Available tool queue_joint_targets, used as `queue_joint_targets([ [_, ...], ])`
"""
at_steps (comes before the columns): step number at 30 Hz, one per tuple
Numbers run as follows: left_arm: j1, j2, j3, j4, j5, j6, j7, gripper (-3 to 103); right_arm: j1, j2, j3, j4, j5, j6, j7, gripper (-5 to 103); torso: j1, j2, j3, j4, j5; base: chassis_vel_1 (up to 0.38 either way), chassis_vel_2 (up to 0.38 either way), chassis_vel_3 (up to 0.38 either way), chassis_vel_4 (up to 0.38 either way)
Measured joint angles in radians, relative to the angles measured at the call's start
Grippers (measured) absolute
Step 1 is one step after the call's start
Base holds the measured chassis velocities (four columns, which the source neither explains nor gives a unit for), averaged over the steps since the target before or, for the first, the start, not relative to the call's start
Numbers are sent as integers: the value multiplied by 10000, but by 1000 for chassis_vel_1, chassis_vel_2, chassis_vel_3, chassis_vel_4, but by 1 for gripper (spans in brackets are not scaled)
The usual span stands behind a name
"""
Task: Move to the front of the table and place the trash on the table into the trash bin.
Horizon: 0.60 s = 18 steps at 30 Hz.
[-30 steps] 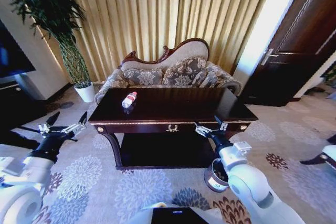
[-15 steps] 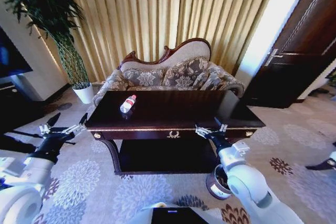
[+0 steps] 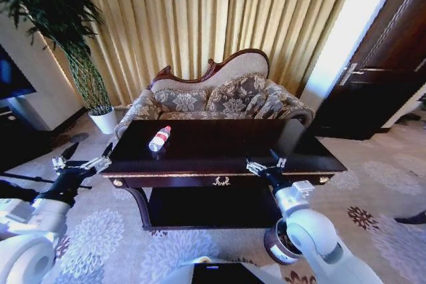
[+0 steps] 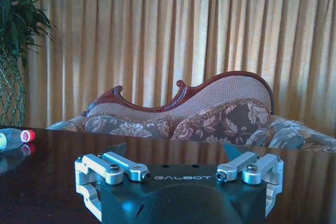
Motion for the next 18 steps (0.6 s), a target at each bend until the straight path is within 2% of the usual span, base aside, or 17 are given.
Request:
queue_joint_targets([
  [4, -105, 138, 45, 188, -14, -2, -23, 100, 53, 12, -74, -26, -17, 0, 57, 100, 4, -1, 1, 1, 0, -51, 63, 55, -58],
  [7, -337, 526, 98, 555, -172, 3, -95, 100, 53, 23, -97, 1, -23, -1, 82, 100, 3, -2, 1, 2, 0, 0, 0, 0, 0],
  [9, -587, 867, 190, 844, -281, 94, -187, 100, 47, 41, -120, 46, -33, -10, 110, 100, 0, -1, -1, 1, -1, 0, 0, 0, 0],
  [11, -1199, 1528, 549, 1408, -555, 343, -440, 100, 31, 111, -198, 110, -36, -89, 254, 100, -4, 2, -2, 0, 0, 0, 0, 0, 0],
  [12, -1199, 1528, 549, 1408, -555, 343, -440, 100, 31, 111, -198, 110, -36, -89, 254, 100, -4, 2, -2, 0, 0, 0, 0, 0, 0],
  [16, -2199, 2483, 1334, 2389, -822, 548, -651, 100, -27, 290, -307, 46, -194, -122, 319, 100, -2, 0, 0, -3, -1, 0, 0, 0, 0],
  [18, -2366, 2658, 1463, 2561, -860, 552, -656, 100, -29, 314, -327, 13, -232, -124, 326, 100, 0, 0, 1, -2, -2, 0, 0, 0, 0],
])
